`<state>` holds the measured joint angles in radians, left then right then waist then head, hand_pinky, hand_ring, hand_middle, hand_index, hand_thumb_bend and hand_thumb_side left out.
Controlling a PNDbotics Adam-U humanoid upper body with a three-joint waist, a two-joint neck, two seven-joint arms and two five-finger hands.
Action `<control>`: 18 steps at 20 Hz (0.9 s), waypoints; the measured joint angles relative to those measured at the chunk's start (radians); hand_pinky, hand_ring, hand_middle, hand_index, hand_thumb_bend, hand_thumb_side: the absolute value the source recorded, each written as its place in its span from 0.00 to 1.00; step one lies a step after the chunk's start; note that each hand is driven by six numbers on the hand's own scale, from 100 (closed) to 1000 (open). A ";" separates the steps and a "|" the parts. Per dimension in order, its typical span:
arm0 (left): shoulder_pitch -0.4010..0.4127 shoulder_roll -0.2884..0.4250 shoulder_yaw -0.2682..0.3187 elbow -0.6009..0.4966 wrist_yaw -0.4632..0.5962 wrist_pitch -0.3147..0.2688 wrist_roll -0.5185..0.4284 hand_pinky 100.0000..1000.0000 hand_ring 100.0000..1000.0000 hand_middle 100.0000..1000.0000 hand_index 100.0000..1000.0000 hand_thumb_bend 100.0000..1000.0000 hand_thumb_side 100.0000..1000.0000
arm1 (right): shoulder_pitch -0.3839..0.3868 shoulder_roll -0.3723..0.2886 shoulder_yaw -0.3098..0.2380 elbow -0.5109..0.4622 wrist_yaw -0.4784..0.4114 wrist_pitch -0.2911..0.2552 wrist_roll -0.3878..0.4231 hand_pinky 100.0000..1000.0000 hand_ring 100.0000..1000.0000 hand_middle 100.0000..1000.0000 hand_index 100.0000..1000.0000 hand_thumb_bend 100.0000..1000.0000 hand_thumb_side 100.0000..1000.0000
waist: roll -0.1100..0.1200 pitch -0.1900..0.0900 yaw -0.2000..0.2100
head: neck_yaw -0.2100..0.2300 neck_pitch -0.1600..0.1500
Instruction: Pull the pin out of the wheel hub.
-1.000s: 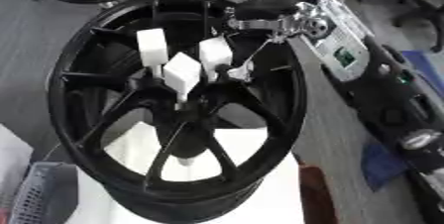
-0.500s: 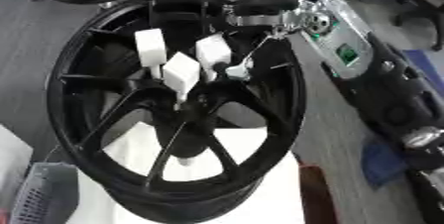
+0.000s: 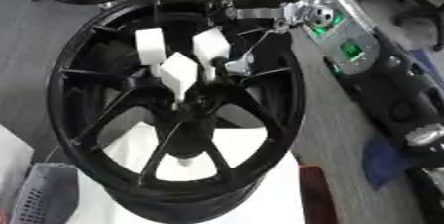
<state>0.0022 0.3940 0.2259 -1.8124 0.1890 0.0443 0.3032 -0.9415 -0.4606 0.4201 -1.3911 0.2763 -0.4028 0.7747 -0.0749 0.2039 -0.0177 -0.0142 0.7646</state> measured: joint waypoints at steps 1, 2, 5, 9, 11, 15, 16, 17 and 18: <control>0.000 0.000 0.000 0.000 0.000 0.000 -0.001 0.60 0.61 0.52 0.69 0.00 0.81 | 0.000 -0.002 -0.004 -0.002 -0.008 0.002 0.002 0.80 0.64 0.14 0.40 0.00 0.37 | 0.001 0.000 0.000 | 0.000 0.000; 0.000 -0.001 0.000 0.000 0.000 0.000 -0.002 0.60 0.61 0.52 0.69 0.00 0.81 | -0.002 -0.003 -0.007 -0.005 -0.018 0.004 0.004 0.80 0.64 0.14 0.40 0.00 0.37 | 0.002 0.000 0.000 | 0.000 0.000; 0.000 -0.006 0.000 0.000 0.000 0.000 -0.002 0.60 0.61 0.52 0.69 0.00 0.81 | -0.008 -0.008 -0.017 -0.013 -0.046 0.015 0.015 0.80 0.64 0.14 0.40 0.00 0.37 | 0.004 0.000 0.000 | -0.001 0.000; 0.000 -0.008 -0.001 -0.002 0.000 0.000 -0.003 0.60 0.62 0.53 0.69 0.00 0.81 | -0.008 -0.012 -0.026 -0.019 -0.070 0.027 0.027 0.83 0.63 0.12 0.38 0.00 0.46 | 0.004 -0.001 0.000 | -0.005 0.000; 0.000 -0.008 -0.001 -0.002 0.000 0.001 -0.003 0.60 0.62 0.53 0.69 0.00 0.82 | -0.008 -0.014 -0.054 -0.015 -0.090 0.033 0.033 0.84 0.63 0.11 0.38 0.00 0.49 | 0.005 -0.001 0.003 | -0.012 0.000; -0.001 -0.008 -0.001 -0.004 0.000 0.001 -0.004 0.60 0.62 0.53 0.69 0.00 0.82 | -0.008 -0.031 -0.119 -0.003 -0.150 0.066 0.066 0.85 0.62 0.10 0.37 0.00 0.50 | 0.005 -0.001 0.006 | -0.019 0.000; -0.001 -0.009 -0.001 -0.004 0.000 0.001 -0.004 0.60 0.62 0.53 0.69 0.00 0.82 | -0.008 -0.041 -0.132 -0.003 -0.167 0.077 0.076 0.85 0.62 0.10 0.37 0.00 0.49 | 0.006 -0.001 0.006 | -0.018 0.000; -0.001 -0.009 -0.001 -0.004 0.000 0.002 -0.004 0.60 0.62 0.53 0.69 0.00 0.82 | -0.008 -0.052 -0.145 -0.005 -0.183 0.087 0.085 0.85 0.62 0.10 0.37 0.00 0.49 | 0.006 -0.001 0.006 | -0.017 0.000; -0.001 -0.009 -0.001 -0.004 0.000 0.002 -0.005 0.60 0.62 0.53 0.69 0.00 0.81 | -0.008 -0.064 -0.157 -0.008 -0.201 0.098 0.090 0.85 0.62 0.10 0.37 0.00 0.48 | 0.007 -0.001 0.006 | -0.014 0.000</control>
<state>0.0010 0.3853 0.2247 -1.8166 0.1890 0.0462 0.2987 -0.9500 -0.5248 0.2628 -1.3994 0.0756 -0.3047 0.8648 -0.0678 0.2025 -0.0121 -0.0287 0.7646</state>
